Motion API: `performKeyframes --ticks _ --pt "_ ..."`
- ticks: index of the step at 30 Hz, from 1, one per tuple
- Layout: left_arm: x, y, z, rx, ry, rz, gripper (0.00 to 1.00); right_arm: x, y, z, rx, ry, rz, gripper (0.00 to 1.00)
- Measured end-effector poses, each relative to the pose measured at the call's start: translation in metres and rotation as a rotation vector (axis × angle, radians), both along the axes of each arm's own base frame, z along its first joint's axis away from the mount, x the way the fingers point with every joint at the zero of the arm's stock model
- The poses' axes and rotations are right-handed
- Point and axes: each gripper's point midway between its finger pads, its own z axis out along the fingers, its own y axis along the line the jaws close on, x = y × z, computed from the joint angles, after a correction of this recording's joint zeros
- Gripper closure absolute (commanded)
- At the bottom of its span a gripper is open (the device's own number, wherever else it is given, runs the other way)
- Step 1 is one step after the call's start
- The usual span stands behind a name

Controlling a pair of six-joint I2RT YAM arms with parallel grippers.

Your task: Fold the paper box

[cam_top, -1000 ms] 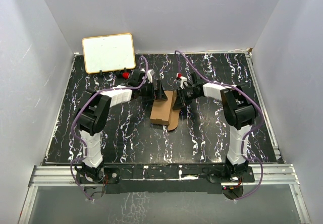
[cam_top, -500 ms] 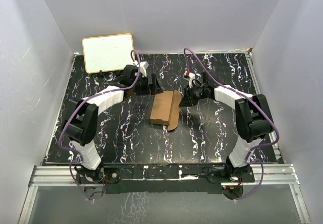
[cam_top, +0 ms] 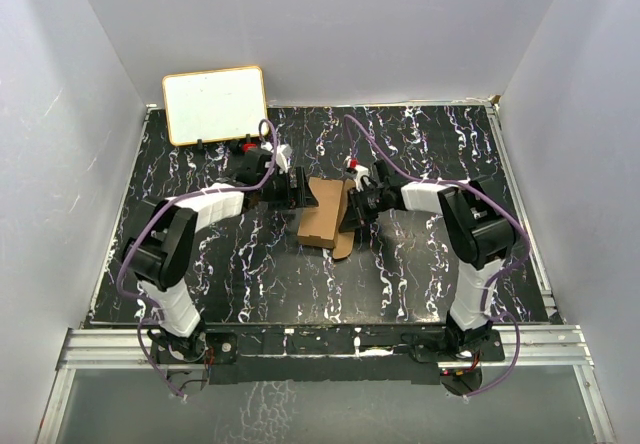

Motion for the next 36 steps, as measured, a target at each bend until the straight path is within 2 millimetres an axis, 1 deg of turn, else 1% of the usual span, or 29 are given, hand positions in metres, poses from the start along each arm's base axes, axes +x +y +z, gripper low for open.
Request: performKeyframes --ticks 1,5,7,9,12,16,20,22,25,29,31,33,36 --pt "-0.002 -0.001 -0.005 -0.004 0.02 -0.006 0.29 0.0 0.002 -0.002 -0.001 0.009 -0.005 0.92" --pt "-0.013 -0.009 -0.022 -0.03 0.095 -0.037 0.37 0.001 0.007 -0.002 0.008 0.035 -0.023 0.92" --pt "-0.018 -0.014 -0.025 -0.046 0.119 -0.049 0.39 0.001 0.01 -0.002 0.016 0.048 -0.029 0.92" --pt "-0.018 -0.016 -0.025 -0.057 0.121 -0.052 0.41 0.002 0.012 -0.002 0.026 0.068 -0.034 0.92" --pt "-0.019 -0.017 -0.025 -0.066 0.124 -0.047 0.41 0.002 0.014 -0.003 0.038 0.091 -0.038 0.92" --pt "-0.019 -0.017 -0.025 -0.071 0.126 -0.045 0.37 0.001 0.015 -0.003 0.043 0.102 -0.033 0.92" --pt "-0.02 -0.016 -0.026 -0.066 0.134 -0.042 0.32 0.005 0.009 -0.001 0.02 0.082 -0.013 0.92" --pt "-0.022 -0.016 -0.027 -0.064 0.141 -0.043 0.3 0.012 0.001 0.001 0.01 0.051 -0.003 0.92" --pt "-0.022 -0.014 -0.027 -0.058 0.151 -0.042 0.27 0.027 -0.02 0.005 0.004 0.003 -0.013 0.92" --pt "-0.018 -0.011 -0.024 -0.05 0.153 -0.036 0.24 0.039 -0.042 0.006 -0.011 -0.022 -0.041 0.92" --pt "-0.013 -0.012 -0.019 -0.052 0.14 -0.033 0.23 0.043 -0.046 0.008 -0.025 -0.028 -0.05 0.92" --pt "-0.008 -0.012 -0.014 -0.055 0.127 -0.031 0.23 0.05 -0.044 0.013 -0.032 -0.041 -0.05 0.92" --pt "0.0 -0.014 -0.006 -0.061 0.105 -0.033 0.23 0.072 -0.035 0.021 -0.035 -0.083 -0.044 0.92"
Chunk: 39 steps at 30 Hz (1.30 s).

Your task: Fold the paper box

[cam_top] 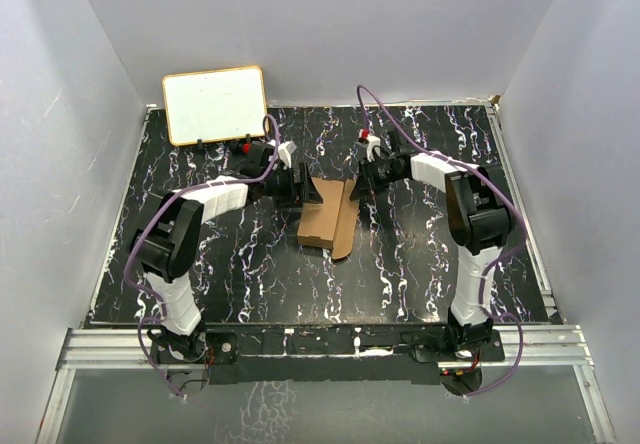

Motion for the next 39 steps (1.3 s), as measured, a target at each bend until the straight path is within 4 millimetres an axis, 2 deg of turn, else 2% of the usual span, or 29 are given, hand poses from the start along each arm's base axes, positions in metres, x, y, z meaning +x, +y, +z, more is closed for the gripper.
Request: performKeyframes --ticks 2,5,8,11,13,16,17,19,21,24,26,28,32,34,39 --pt "0.005 -0.002 0.005 -0.004 -0.014 -0.002 0.23 0.012 0.006 0.0 -0.003 -0.016 0.005 0.92" --pt "0.01 -0.002 0.007 -0.005 -0.026 -0.002 0.24 0.018 0.01 -0.005 -0.01 -0.013 0.015 0.92" --pt "0.01 0.0 0.006 0.003 -0.026 0.001 0.24 0.011 0.007 -0.008 -0.025 -0.008 0.037 0.91" --pt "0.012 0.004 0.006 0.013 -0.041 0.007 0.24 -0.005 0.003 0.001 -0.013 -0.042 0.087 0.85" --pt "0.008 0.008 0.008 0.02 -0.063 0.006 0.24 -0.023 0.001 0.018 0.015 -0.088 0.143 0.73" --pt "0.001 0.017 0.022 0.019 -0.133 0.014 0.23 -0.055 0.001 0.057 0.077 -0.239 0.24 0.43" --pt "-0.003 0.021 0.029 0.015 -0.167 0.018 0.22 -0.065 0.001 0.07 0.1 -0.306 0.274 0.36" --pt "-0.008 0.028 0.048 -0.001 -0.242 0.033 0.16 -0.084 0.002 0.088 0.139 -0.448 0.351 0.28" --pt "-0.011 0.035 0.07 -0.025 -0.33 0.053 0.04 -0.104 0.002 0.092 0.161 -0.576 0.439 0.26" --pt "-0.014 0.044 0.101 -0.072 -0.456 0.093 0.03 -0.126 0.004 0.076 0.158 -0.671 0.547 0.29" --pt "-0.016 0.048 0.105 -0.089 -0.477 0.115 0.03 -0.137 0.007 0.057 0.124 -0.704 0.613 0.31" --pt "-0.02 0.051 0.098 -0.105 -0.47 0.136 0.03 -0.149 0.014 0.042 0.085 -0.732 0.683 0.36" --pt "-0.028 0.055 0.067 -0.094 -0.378 0.157 0.04 -0.163 0.027 0.015 -0.004 -0.811 0.816 0.42" --pt "-0.03 0.056 0.057 -0.087 -0.345 0.163 0.06 -0.163 0.03 0.005 -0.05 -0.847 0.857 0.46" --pt "-0.029 0.055 0.049 -0.09 -0.316 0.173 0.12 -0.156 0.034 -0.006 -0.141 -0.931 0.903 0.52"
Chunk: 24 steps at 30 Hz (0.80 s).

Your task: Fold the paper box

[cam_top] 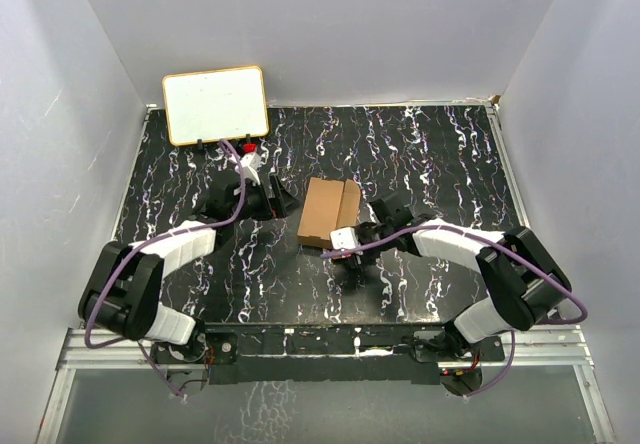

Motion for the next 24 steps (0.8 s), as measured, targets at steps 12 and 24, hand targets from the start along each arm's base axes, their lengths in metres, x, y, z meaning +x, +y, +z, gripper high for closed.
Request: performKeyframes --ticks 12,24 --pt "-0.002 -0.007 -0.037 -0.007 0.124 -0.001 0.15 0.008 0.01 -0.012 -0.045 -0.128 0.012 0.61" --pt "-0.01 -0.018 -0.064 0.025 0.201 -0.029 0.21 0.01 0.015 -0.012 -0.047 -0.143 0.001 0.72"
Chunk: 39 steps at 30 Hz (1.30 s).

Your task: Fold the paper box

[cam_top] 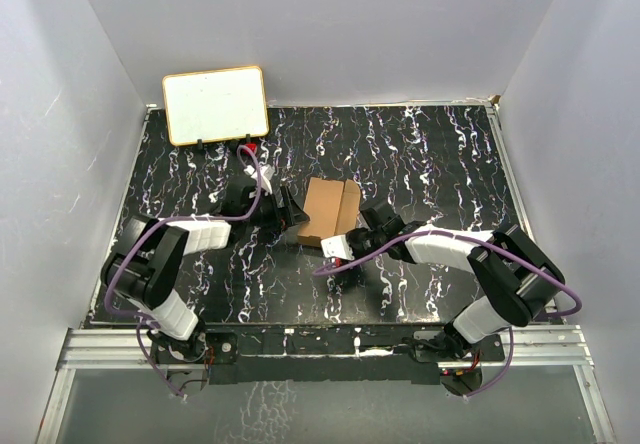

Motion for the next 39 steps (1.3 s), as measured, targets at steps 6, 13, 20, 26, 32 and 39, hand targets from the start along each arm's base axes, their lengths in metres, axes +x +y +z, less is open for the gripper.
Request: performKeyframes --ticks 6,13,20,26,32,39 --pt "0.001 -0.005 0.0 0.0 0.0 -0.01 0.23 0.0 -0.001 -0.001 -0.003 0.01 -0.015 0.79" --pt "0.0 -0.006 -0.004 0.005 0.012 -0.015 0.26 0.001 -0.002 -0.001 -0.002 0.024 -0.035 0.81" --pt "0.002 -0.009 0.0 0.0 0.004 -0.02 0.28 0.004 -0.005 0.001 0.01 0.06 -0.073 0.82" --pt "0.003 -0.013 -0.001 -0.003 0.009 -0.028 0.3 0.006 -0.009 0.001 0.015 0.11 -0.107 0.81" --pt "0.001 -0.016 -0.005 0.001 0.025 -0.035 0.32 0.006 -0.01 -0.002 0.01 0.159 -0.135 0.79" --pt "0.003 -0.018 -0.002 0.001 0.023 -0.039 0.34 0.007 -0.011 -0.001 0.023 0.189 -0.155 0.79"
